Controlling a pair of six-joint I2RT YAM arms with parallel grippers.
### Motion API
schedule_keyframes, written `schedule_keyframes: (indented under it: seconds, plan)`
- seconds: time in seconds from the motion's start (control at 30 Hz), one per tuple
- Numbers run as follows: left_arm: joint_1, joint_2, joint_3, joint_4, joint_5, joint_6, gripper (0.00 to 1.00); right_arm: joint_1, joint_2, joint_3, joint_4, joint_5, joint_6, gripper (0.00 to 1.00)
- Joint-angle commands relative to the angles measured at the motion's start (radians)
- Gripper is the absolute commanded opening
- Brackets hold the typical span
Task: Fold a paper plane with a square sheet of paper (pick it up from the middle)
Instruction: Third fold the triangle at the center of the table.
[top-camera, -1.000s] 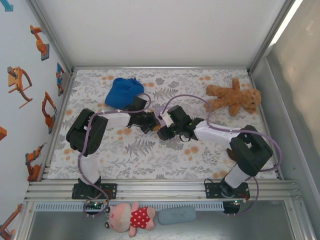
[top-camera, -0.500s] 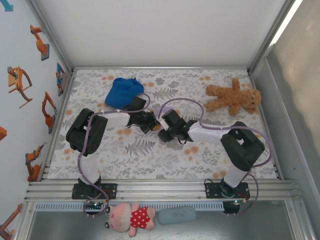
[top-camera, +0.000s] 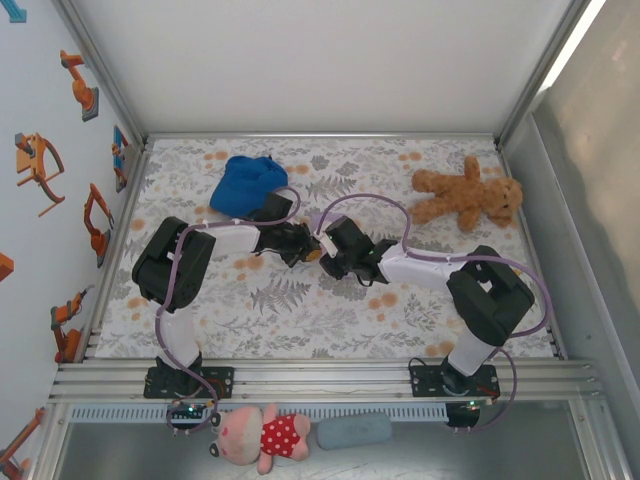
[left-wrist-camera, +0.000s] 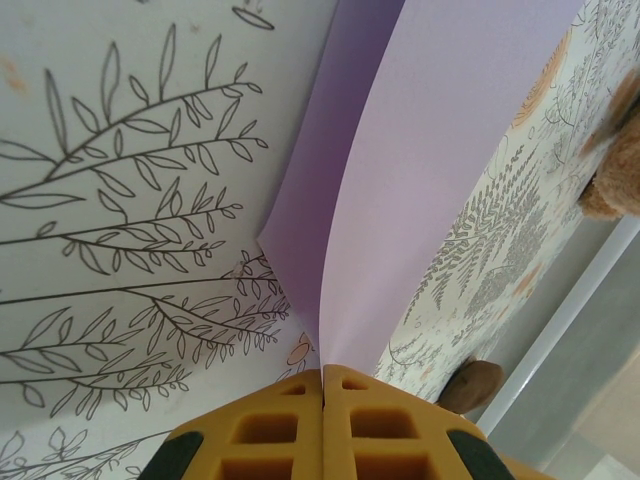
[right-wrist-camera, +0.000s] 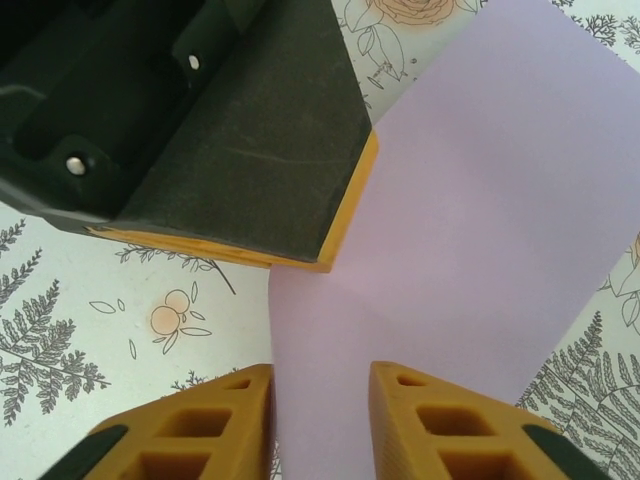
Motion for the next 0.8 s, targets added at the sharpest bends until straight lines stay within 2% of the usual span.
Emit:
schedule_keyframes:
  seconds: [0.0, 0.1, 0.2, 0.4, 0.6, 0.77]
  plan:
    - [0.006, -0.016, -0.002, -0.01, 0.013, -0.015, 0.05, 0.003, -0.002, -0.002, 0.003, -0.023, -0.012, 0.23]
    - [0.011, -0.025, -0.01, -0.007, 0.012, -0.019, 0.08, 0.003, -0.002, 0.0, -0.003, -0.04, -0.016, 0.12]
    - [0.028, -0.051, -0.028, -0.013, 0.004, -0.013, 0.15, 0.001, -0.007, -0.001, -0.007, -0.069, -0.02, 0.05]
    - [0.092, -0.129, -0.076, -0.006, -0.032, 0.022, 0.29, -0.002, -0.024, -0.007, -0.013, -0.161, -0.017, 0.0]
    - [0.097, -0.145, -0.051, 0.045, -0.038, 0.058, 0.29, -0.009, -0.031, -0.01, -0.02, -0.251, 0.008, 0.0]
    - [0.075, -0.056, 0.015, 0.084, -0.009, 0.056, 0.25, -0.023, -0.028, -0.013, -0.015, -0.314, 0.033, 0.0]
